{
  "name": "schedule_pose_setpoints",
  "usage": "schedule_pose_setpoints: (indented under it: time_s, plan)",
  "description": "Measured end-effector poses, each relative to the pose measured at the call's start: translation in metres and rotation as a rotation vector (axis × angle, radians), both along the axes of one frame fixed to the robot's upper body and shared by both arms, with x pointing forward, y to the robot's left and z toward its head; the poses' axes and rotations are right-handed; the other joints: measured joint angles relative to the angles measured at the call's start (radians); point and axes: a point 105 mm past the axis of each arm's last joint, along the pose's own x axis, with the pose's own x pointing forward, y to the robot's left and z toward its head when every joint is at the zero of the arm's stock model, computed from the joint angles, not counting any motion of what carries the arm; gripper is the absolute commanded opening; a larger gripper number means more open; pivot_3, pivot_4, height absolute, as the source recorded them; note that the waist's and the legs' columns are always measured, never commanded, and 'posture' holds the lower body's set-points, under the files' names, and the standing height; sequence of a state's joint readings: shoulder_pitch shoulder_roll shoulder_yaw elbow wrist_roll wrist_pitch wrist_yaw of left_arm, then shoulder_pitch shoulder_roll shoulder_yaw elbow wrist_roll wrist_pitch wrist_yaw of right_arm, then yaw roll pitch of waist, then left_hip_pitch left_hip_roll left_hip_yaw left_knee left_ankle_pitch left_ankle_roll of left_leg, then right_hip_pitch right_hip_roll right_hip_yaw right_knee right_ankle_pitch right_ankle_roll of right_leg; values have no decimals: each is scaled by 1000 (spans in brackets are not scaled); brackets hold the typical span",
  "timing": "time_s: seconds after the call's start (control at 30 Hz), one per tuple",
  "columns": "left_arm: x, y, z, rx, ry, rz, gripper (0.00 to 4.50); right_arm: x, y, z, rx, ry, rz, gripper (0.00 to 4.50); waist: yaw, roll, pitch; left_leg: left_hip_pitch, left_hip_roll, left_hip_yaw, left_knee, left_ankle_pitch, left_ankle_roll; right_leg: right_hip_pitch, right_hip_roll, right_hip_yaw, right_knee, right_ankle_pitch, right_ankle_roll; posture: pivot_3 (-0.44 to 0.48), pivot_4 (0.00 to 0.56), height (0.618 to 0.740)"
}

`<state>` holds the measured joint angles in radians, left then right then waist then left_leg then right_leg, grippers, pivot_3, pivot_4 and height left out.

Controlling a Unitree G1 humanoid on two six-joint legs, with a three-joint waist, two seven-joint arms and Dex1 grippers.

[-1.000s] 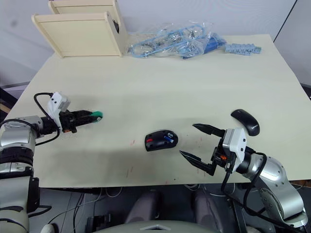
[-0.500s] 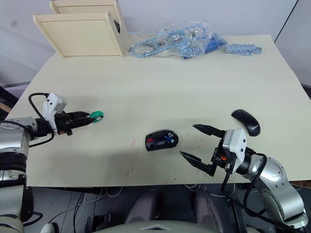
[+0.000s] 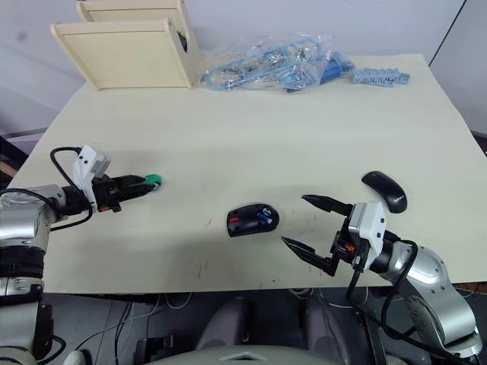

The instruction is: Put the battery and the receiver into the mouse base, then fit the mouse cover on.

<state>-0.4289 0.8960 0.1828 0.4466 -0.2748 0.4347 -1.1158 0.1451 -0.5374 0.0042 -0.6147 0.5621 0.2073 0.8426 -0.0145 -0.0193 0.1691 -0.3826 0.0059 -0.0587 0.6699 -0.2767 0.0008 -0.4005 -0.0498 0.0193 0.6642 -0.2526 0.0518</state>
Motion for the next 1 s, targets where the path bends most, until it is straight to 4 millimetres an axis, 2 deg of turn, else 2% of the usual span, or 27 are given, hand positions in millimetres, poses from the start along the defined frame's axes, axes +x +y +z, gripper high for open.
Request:
schedule_pose_setpoints:
  time_s: [0.07,0.13,0.17,0.53,0.73,1.0]
  plan:
    - [1,0,0,1,-3,6,1956,0,0,0,0,0,-1,4500,0,0,0,0,0,0,0,0,0,0,0,0,0,0,0,0,150,740]
    - [1,-1,-1,-2,-1,7,1455,0,0,0,1,1,-1,4500,0,0,0,0,0,0,0,0,0,0,0,0,0,0,0,0,150,740]
    - [1,-1,-2,-5,3,9,1344,0,0,0,2,1,-1,4500,0,0,0,0,0,0,0,0,0,0,0,0,0,0,0,0,150,740]
    - [-1,2,-9,10,12,43,1344,-2,3,0,8,3,1,4500,0,0,0,0,0,0,0,0,0,0,0,0,0,0,0,0,150,740]
    - [0,-3,-16,17,30,30,1344,-2,2,0,9,5,-1,4500,0,0,0,0,0,0,0,0,0,0,0,0,0,0,0,0,150,740]
    - [2,-3,-15,27,22,43,1344,-2,2,0,10,7,-7,4500,0,0,0,0,0,0,0,0,0,0,0,0,0,0,0,0,150,740]
